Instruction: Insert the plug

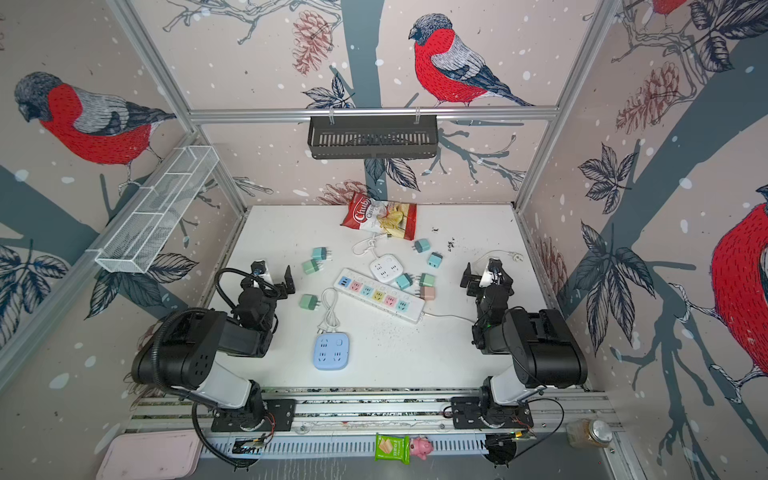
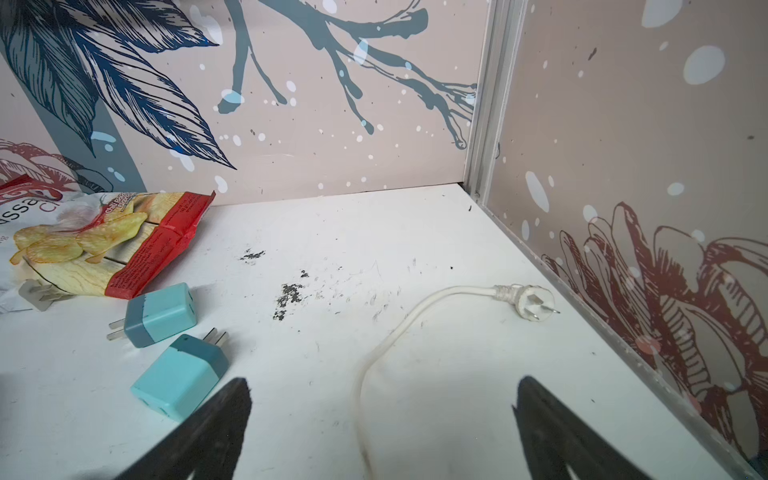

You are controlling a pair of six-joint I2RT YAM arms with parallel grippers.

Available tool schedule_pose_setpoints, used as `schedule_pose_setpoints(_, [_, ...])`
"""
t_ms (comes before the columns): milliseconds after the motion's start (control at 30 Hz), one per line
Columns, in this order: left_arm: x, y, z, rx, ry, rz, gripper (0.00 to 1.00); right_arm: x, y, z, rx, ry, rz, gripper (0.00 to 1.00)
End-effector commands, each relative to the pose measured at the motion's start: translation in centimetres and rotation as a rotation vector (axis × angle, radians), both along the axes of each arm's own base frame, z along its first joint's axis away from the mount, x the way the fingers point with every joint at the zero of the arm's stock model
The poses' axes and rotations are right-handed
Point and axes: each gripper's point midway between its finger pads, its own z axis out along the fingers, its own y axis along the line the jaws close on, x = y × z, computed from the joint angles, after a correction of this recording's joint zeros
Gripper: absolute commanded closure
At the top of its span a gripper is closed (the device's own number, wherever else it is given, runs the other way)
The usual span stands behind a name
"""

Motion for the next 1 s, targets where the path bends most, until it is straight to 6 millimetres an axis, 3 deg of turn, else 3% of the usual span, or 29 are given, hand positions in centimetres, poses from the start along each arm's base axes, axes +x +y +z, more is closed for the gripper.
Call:
schedule_pose_setpoints(0, [0.17,0.00,0.80,-0.005,-0.030,-0.005,0.01,0.06,0.10,0.43,-0.007,-0.016,0.006,0.00])
schedule_pose_setpoints(967, [-0.10,-0.22,1.04,-0.004,-0.042,-0.026,0.02,-0.17,0.19,0.73,-0.011,-0.026,0.010,0.00])
